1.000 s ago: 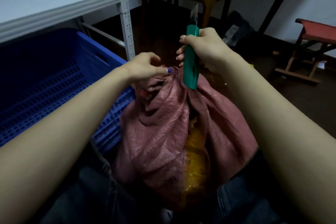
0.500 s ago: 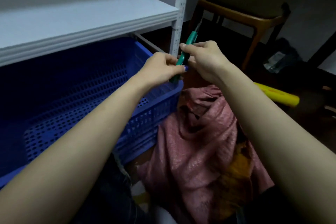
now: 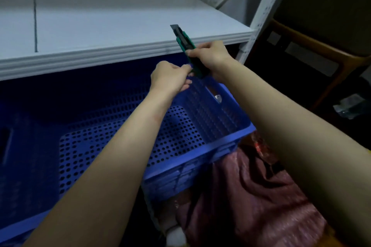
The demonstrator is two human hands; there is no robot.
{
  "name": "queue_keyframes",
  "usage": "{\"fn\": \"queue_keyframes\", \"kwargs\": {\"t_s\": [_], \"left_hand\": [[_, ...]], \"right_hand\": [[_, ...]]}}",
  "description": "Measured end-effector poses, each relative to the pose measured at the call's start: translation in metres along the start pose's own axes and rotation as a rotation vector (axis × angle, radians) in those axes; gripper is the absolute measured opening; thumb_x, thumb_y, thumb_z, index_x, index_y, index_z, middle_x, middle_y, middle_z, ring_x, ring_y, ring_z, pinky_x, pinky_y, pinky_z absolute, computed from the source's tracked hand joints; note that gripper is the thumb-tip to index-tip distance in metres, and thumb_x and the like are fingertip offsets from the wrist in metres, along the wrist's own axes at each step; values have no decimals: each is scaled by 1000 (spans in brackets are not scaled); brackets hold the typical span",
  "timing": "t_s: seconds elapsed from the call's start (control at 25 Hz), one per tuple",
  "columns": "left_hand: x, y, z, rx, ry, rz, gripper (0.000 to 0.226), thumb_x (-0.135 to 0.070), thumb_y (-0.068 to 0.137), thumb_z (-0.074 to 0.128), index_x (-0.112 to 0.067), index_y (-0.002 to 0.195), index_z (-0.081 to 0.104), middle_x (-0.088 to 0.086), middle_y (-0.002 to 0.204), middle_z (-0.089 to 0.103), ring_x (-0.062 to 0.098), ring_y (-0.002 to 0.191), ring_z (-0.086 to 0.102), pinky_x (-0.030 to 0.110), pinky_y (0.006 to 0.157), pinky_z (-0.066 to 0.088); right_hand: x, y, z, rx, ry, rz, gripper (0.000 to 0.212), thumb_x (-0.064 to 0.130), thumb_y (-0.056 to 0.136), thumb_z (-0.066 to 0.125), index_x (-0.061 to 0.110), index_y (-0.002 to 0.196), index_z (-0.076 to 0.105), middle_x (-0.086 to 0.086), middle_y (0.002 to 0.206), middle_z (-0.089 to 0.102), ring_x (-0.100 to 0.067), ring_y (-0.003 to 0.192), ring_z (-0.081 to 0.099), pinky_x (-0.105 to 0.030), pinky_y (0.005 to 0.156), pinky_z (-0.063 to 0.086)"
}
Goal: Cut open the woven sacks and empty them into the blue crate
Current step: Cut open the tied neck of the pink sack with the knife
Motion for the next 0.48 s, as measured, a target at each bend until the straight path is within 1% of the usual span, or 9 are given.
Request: {"fn": "queue_keyframes", "kwargs": {"t_s": [0.04,0.08,0.12,0.2,0.28,0.32,0.36,0.4,0.48], "left_hand": [[2,4,-10,-30,-27,-8,25,-22,90,59,-14,67,59,8,73,65,19,74,68,31,74,57],[4,9,-19,-66,-51,-16,25,-21,91,57,-14,67,58,6,72,63,20,75,68,32,75,57],[4,15,-30,-108,-68,-28,25,-20,92,55,-14,67,56,5,71,62,21,77,69,33,77,57],[8,24,-47,-174,-76,-65,25,-16,92,52,-14,67,55,4,70,62,21,80,69,36,81,57],[11,30,-58,-209,-61,-86,26,-13,92,49,-13,66,55,2,70,63,20,80,69,37,83,57],[12,32,-62,-223,-49,-89,28,-12,91,49,-13,64,55,2,69,63,19,80,69,37,84,57],[12,33,-66,-233,-37,-92,30,-11,91,48,-12,62,55,2,68,63,20,81,70,39,84,57],[14,35,-69,-238,-22,-96,32,-11,90,48,-12,59,55,1,66,63,22,82,70,41,84,57],[17,35,-72,-245,31,-87,33,-10,88,47,-10,56,55,2,66,64,28,85,70,45,83,57]], "right_hand": [[3,11,12,-13,59,1,17,14,89,65,7,94,50,-10,83,56,-17,49,59,-35,48,56],[6,22,23,-22,95,-5,19,16,92,60,7,102,46,-9,84,55,-15,46,58,-29,42,52],[9,34,35,-28,94,-22,21,19,94,57,8,105,43,-9,84,55,-14,44,56,-23,38,47],[15,56,52,-60,37,-60,21,25,95,54,10,104,43,-8,85,57,-14,46,53,-19,35,38],[18,75,67,-72,10,-69,17,27,95,54,12,91,49,-6,82,57,-14,47,52,-21,38,36],[18,85,75,-65,21,-56,19,25,96,53,13,81,51,-6,78,57,-14,48,51,-23,41,37],[18,95,82,-61,35,-38,23,23,96,53,13,76,51,-7,76,58,-15,50,52,-25,44,39],[17,102,87,-60,50,-24,21,22,95,54,13,76,53,-9,80,62,-17,56,54,-27,48,41],[19,113,93,-59,75,-37,12,21,91,60,9,91,58,-15,95,66,-21,69,57,-29,56,43]]}}
Point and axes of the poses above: each hand's wrist, its own y-axis towards the middle knuckle, its own z-axis out of the palm, x = y × z, the point moved 4 cm from there along y, towards the middle knuckle
